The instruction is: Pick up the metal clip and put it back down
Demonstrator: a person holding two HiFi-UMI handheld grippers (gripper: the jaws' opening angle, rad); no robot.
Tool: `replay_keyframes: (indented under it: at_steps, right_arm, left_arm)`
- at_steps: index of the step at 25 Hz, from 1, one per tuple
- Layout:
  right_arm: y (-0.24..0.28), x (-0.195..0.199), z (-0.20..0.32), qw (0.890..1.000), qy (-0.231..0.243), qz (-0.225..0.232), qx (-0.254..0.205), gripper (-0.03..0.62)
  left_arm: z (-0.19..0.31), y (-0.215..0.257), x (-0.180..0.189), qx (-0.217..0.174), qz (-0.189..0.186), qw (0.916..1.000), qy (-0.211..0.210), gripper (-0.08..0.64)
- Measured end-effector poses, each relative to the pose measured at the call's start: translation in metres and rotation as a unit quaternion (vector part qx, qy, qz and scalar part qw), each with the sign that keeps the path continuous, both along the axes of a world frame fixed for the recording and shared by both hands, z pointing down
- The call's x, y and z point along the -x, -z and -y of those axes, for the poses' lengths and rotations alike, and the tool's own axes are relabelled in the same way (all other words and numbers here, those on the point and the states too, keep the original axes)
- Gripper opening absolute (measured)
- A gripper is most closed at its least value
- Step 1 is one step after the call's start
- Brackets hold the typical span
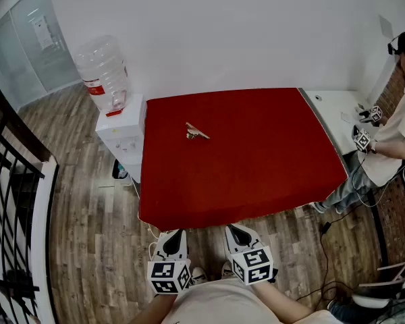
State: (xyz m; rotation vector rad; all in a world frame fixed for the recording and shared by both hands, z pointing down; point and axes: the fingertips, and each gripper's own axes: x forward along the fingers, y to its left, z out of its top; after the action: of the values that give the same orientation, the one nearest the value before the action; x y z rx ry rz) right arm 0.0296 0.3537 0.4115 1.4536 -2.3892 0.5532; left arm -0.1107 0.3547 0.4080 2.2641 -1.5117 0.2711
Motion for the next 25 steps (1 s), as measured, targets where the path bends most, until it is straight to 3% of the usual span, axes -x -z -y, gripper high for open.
replay_keyframes:
  at_steps: [15,25]
  right_arm:
    - [0.001,0.041,0.013,1.0,-0.017,-0.015,-0.013,0.006]
    - [-0.006,0.028,0.116,1.0,0.004,-0.001,-0.022,0.006]
  left_arm:
    - [0.014,-0.004,0.036,-0.004,-0.003,0.9994,-0.034,0.006]
    - [0.104,-0.013,0.026,0.0,0.002,1.0,-0.008,0.006]
